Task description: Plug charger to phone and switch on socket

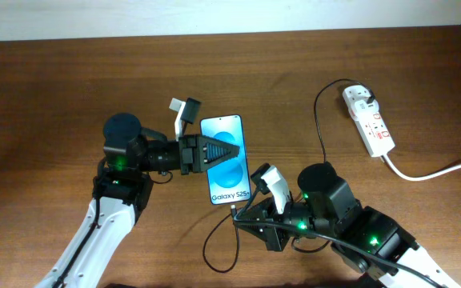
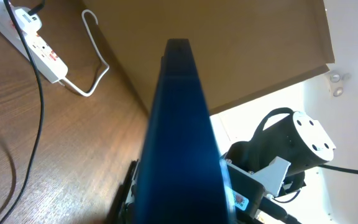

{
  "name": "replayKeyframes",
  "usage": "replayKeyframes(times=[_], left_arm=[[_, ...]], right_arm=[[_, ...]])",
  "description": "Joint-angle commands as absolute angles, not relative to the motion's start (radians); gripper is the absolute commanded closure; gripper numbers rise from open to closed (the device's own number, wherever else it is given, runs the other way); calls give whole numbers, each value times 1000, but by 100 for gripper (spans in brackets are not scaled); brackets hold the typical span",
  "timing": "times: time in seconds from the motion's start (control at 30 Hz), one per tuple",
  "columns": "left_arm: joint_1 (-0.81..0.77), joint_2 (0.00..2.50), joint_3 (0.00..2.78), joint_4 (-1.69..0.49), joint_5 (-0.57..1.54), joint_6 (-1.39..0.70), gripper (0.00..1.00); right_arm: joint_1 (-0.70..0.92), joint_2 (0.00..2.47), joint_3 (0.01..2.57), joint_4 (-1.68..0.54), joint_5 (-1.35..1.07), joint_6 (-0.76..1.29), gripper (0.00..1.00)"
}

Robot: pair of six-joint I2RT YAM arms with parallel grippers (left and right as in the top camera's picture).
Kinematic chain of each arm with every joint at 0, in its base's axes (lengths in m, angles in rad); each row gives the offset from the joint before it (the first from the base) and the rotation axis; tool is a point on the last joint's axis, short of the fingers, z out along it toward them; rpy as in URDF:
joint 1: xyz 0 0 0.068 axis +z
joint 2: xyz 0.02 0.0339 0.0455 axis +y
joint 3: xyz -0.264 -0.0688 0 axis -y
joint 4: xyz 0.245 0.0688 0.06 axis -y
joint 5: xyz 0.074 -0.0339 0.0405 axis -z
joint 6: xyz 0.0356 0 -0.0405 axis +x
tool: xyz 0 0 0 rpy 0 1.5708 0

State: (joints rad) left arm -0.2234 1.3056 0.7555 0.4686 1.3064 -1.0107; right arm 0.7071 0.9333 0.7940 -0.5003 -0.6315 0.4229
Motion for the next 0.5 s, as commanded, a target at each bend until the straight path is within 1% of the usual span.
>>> replayKeyframes(times=[0.0,0.47], left_arm=[[-226,1305,768,478,1320,-990,100],[-226,1305,768,477,1321,-991,100]], right_arm=[[716,935,820,-489,-615,420,96],[722,957,820,-482,-593,427,96]])
